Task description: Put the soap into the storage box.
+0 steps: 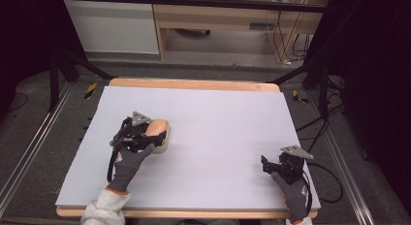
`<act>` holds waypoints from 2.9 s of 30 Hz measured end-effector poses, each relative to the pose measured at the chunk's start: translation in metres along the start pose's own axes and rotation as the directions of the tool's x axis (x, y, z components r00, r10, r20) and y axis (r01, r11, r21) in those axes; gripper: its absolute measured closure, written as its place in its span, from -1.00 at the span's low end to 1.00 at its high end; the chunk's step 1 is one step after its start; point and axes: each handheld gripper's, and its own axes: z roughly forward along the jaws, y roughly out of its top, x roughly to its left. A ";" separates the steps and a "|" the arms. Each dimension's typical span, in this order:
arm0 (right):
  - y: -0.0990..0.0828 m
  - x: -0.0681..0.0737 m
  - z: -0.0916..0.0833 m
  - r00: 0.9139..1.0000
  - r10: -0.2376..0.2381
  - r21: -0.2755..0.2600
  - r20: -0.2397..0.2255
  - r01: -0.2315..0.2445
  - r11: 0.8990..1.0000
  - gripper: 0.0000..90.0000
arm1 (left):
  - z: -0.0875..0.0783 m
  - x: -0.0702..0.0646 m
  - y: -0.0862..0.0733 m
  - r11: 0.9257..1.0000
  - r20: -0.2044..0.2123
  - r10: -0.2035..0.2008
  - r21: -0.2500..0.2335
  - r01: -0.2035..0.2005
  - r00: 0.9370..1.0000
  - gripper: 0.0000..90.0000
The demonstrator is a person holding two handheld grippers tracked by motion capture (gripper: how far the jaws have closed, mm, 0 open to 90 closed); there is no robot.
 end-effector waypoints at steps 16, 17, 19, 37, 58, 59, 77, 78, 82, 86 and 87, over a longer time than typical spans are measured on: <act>0.000 0.000 0.000 1.000 -0.004 0.003 0.000 0.004 1.000 -0.83 | 0.023 0.014 0.001 0.999 -0.027 -0.009 0.031 0.010 1.000 -0.29; 0.000 0.001 0.000 1.000 -0.004 0.002 0.000 0.004 1.000 -0.83 | 0.024 0.015 0.001 0.999 -0.024 -0.012 0.034 0.012 1.000 -0.29; 0.000 0.001 0.000 1.000 -0.004 0.003 0.000 0.004 1.000 -0.83 | 0.027 0.016 0.000 0.999 -0.021 -0.008 0.035 0.008 1.000 -0.29; 0.000 0.002 0.001 1.000 -0.008 0.004 -0.005 0.008 1.000 -0.83 | 0.045 0.020 -0.009 0.997 -0.047 0.001 0.080 0.002 0.999 -0.29; 0.000 0.002 0.001 1.000 -0.012 0.004 -0.006 0.012 1.000 -0.83 | 0.061 0.019 -0.016 0.994 -0.061 0.012 0.112 -0.005 0.998 -0.29; 0.000 0.002 0.001 1.000 -0.012 0.004 -0.006 0.012 1.000 -0.83 | 0.061 0.019 -0.016 0.993 -0.064 0.011 0.114 -0.004 0.998 -0.29; 0.000 0.002 0.001 1.000 -0.009 0.005 -0.010 0.009 1.000 -0.83 | 0.065 0.021 -0.020 0.992 -0.082 0.001 0.128 0.009 0.997 -0.30; 0.000 0.002 0.001 1.000 -0.009 0.004 -0.010 0.009 1.000 -0.83 | 0.066 0.021 -0.021 0.991 -0.083 -0.001 0.131 0.012 0.997 -0.30; 0.000 0.002 0.001 1.000 -0.007 0.004 -0.010 0.007 1.000 -0.83 | 0.066 0.021 -0.021 0.992 -0.080 -0.003 0.127 0.013 0.997 -0.30; 0.000 0.002 0.001 1.000 -0.007 0.003 -0.010 0.008 1.000 -0.83 | 0.065 0.021 -0.022 0.992 -0.082 -0.004 0.128 0.014 0.997 -0.30; 0.000 0.003 0.001 1.000 -0.007 0.003 -0.010 0.007 1.000 -0.83 | 0.065 0.021 -0.022 0.991 -0.081 -0.003 0.131 0.013 0.997 -0.30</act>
